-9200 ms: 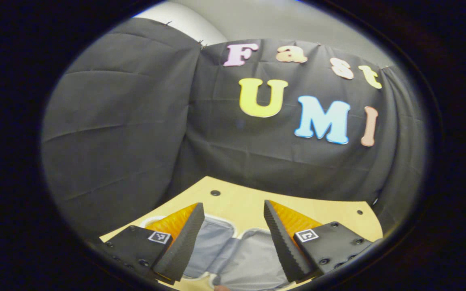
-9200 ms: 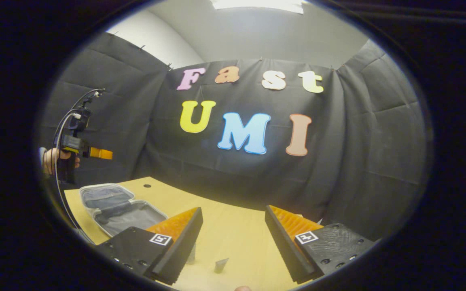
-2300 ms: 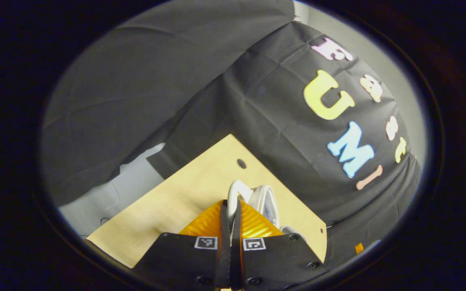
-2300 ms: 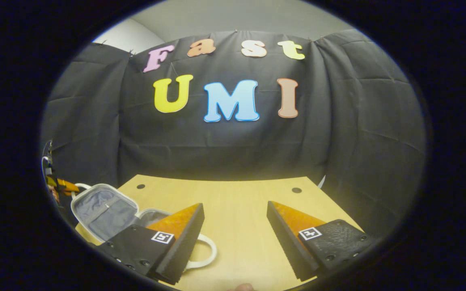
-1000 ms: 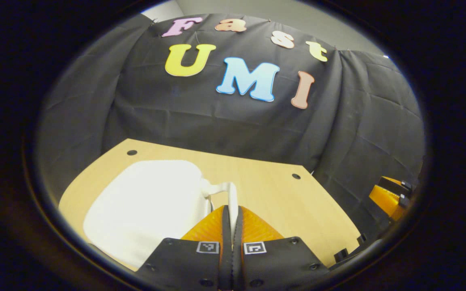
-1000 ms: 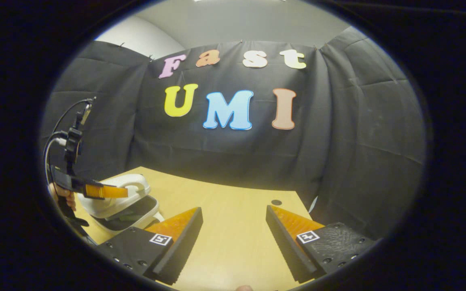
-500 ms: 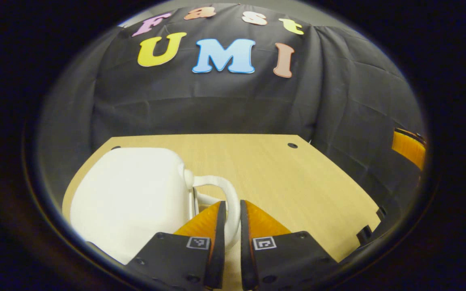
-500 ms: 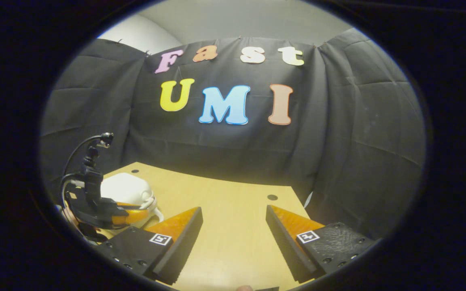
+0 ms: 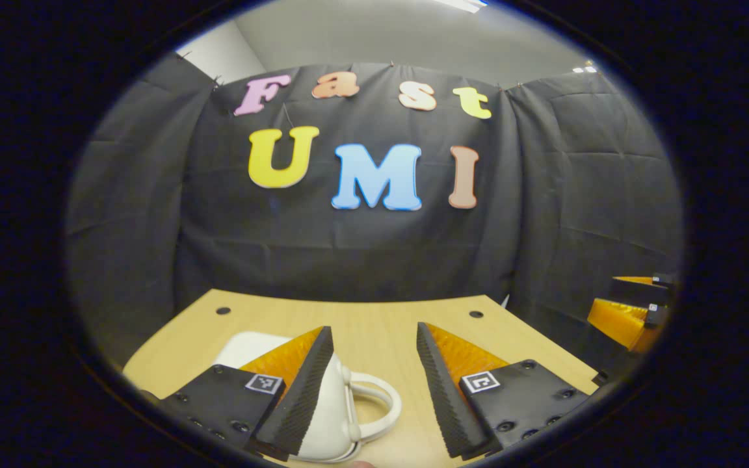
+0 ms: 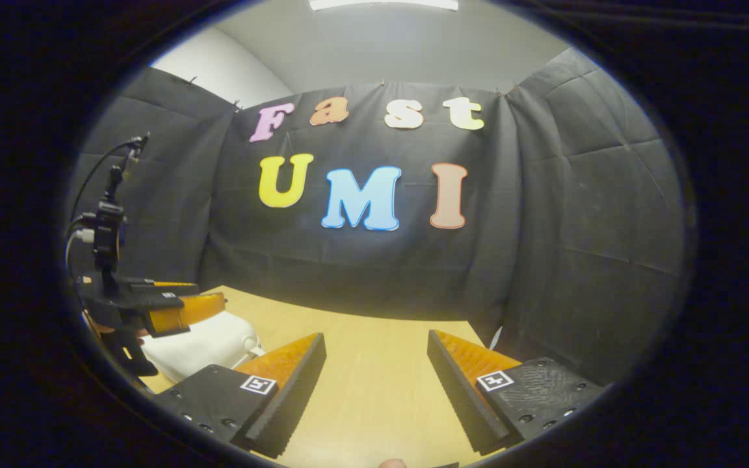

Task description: First open the suitcase, pack the skin care products into it, and then close the suitcase.

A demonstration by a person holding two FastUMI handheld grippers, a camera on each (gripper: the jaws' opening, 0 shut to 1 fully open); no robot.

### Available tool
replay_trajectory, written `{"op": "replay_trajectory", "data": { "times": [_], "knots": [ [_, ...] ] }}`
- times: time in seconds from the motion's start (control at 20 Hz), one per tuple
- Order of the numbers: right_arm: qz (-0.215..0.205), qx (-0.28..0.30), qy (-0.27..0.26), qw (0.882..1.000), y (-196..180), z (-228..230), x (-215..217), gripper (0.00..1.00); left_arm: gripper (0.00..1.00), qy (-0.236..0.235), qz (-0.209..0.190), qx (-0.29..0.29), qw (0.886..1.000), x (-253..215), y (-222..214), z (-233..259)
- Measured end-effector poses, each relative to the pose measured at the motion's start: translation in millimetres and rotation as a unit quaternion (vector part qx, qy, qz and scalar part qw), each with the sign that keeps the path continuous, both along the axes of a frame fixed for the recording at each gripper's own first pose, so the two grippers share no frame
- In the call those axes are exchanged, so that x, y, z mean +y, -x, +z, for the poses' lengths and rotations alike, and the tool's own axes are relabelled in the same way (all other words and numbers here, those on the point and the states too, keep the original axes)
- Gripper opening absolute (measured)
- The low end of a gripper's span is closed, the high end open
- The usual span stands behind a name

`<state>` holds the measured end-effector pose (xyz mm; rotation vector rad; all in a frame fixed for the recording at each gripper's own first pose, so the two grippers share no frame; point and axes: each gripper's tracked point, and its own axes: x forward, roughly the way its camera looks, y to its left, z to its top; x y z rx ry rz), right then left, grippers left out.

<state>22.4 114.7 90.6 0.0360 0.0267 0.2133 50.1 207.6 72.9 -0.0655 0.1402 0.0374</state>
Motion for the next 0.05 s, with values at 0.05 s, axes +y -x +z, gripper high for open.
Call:
{"op": "replay_trajectory", "data": {
  "times": [0.05],
  "knots": [
    [0.0, -0.005, -0.006, 1.0, 3.0, 5.1, 3.0, 0.95, 0.87, -0.015, 0.01, -0.029, 0.999, 5.8, 7.4, 28.6]
  ]
}}
